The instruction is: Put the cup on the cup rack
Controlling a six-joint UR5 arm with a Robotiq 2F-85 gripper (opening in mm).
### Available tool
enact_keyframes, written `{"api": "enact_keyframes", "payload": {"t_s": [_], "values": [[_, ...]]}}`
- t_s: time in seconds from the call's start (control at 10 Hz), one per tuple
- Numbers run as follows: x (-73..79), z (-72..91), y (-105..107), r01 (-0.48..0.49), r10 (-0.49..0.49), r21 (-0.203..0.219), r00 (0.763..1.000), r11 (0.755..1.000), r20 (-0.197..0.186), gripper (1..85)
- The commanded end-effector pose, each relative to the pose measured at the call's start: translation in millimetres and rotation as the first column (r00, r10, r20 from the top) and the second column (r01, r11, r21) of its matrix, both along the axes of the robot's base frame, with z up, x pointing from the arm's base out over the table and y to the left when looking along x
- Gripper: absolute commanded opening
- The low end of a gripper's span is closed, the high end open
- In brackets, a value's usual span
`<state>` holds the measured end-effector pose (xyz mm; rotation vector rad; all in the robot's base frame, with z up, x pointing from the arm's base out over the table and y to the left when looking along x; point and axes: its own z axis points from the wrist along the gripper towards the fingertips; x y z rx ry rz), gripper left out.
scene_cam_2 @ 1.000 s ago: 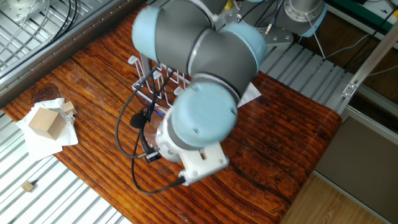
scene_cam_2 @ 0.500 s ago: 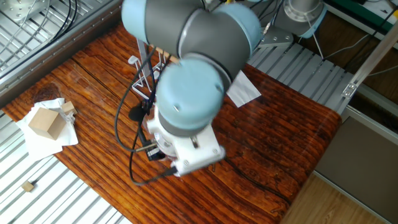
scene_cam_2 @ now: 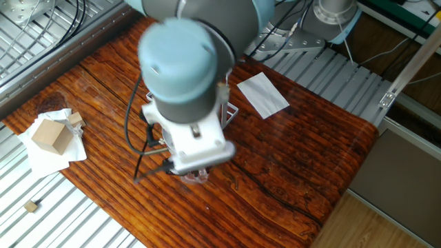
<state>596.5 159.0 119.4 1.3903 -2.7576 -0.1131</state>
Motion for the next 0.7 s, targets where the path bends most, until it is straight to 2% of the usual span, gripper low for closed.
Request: {"api": "enact_keyframes", "payload": {"t_s": [0.0, 0.1, 0.6], "values": [[0.4, 16.3, 19, 0.085, -0.084, 0.153, 0.996, 0.985, -0.011, 1.0], [-1.8, 19.1, 21, 0.102, -0.101, 0.172, 0.995, 0.980, -0.015, 1.0], [-9.0, 25.3, 37, 0.174, -0.162, 0.320, 0.985, 0.931, -0.064, 1.0]]}}
